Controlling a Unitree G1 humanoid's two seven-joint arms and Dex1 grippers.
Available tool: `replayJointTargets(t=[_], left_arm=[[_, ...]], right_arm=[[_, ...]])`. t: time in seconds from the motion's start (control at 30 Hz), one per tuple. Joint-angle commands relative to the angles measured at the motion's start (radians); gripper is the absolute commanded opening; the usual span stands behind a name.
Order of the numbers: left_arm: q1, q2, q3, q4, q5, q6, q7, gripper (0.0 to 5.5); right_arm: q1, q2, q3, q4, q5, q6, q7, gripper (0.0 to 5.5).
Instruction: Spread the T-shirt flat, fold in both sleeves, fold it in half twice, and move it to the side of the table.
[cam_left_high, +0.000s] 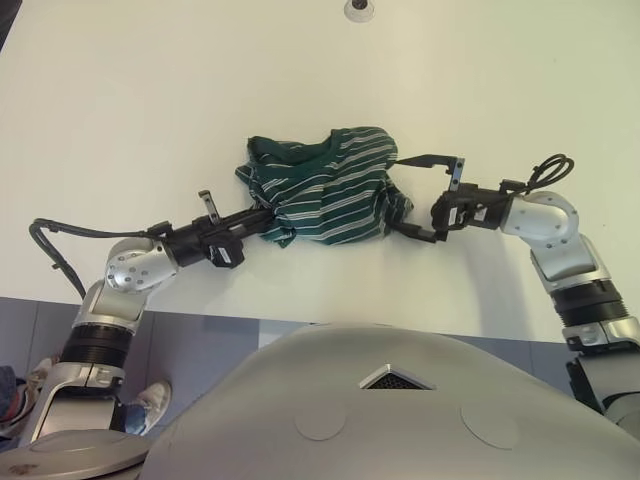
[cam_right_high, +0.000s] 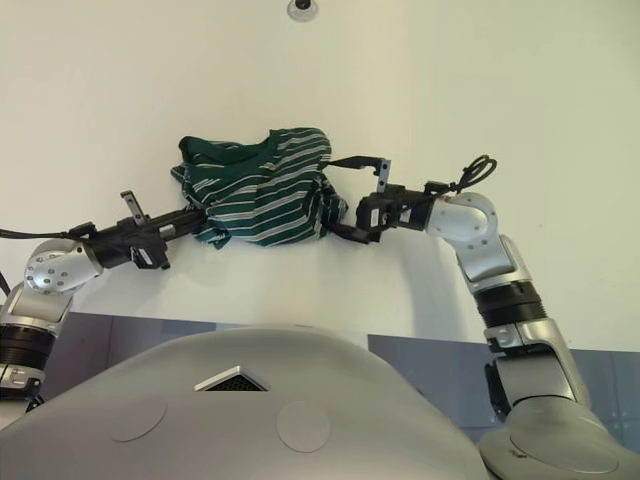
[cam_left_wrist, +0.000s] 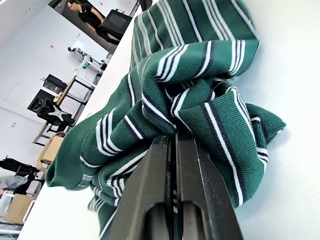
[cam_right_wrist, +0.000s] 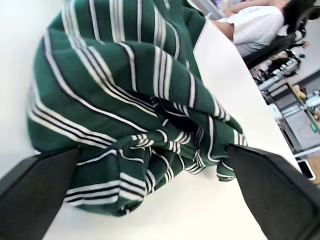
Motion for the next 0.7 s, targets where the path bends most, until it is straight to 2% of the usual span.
replayJointTargets(t=[0.03, 0.33, 0.43, 0.5, 0.57, 0.7], left_arm=[[0.003, 0.03, -0.031, 0.072, 0.165, 0.043, 0.039, 0.03], [-0.036, 0.108, -0.014, 0.093, 0.316, 0.165, 0.17, 0.03], [-0.032, 0.116, -0.013, 0.055, 0.293, 0.185, 0.178, 0.03], [-0.016, 0.113, -0.008, 0.001, 0.197, 0.172, 0.161, 0.03], [-0.01, 0.102, -0.005, -0.05, -0.012, 0.142, 0.122, 0.03], [-0.037, 0.07, 0.026, -0.002, -0.351, 0.078, 0.028, 0.03]], right_arm=[[0.093, -0.152, -0.009, 0.013, -0.061, 0.011, 0.053, 5.4], [0.186, -0.282, -0.014, -0.013, 0.06, -0.015, 0.101, 5.4], [0.193, -0.299, -0.009, -0.02, 0.115, -0.022, 0.129, 5.4], [0.193, -0.291, -0.021, -0.043, 0.206, -0.022, 0.153, 5.4], [0.187, -0.271, -0.049, -0.064, 0.317, -0.012, 0.175, 5.4], [0.167, -0.236, -0.11, -0.104, 0.511, 0.041, 0.232, 5.4]])
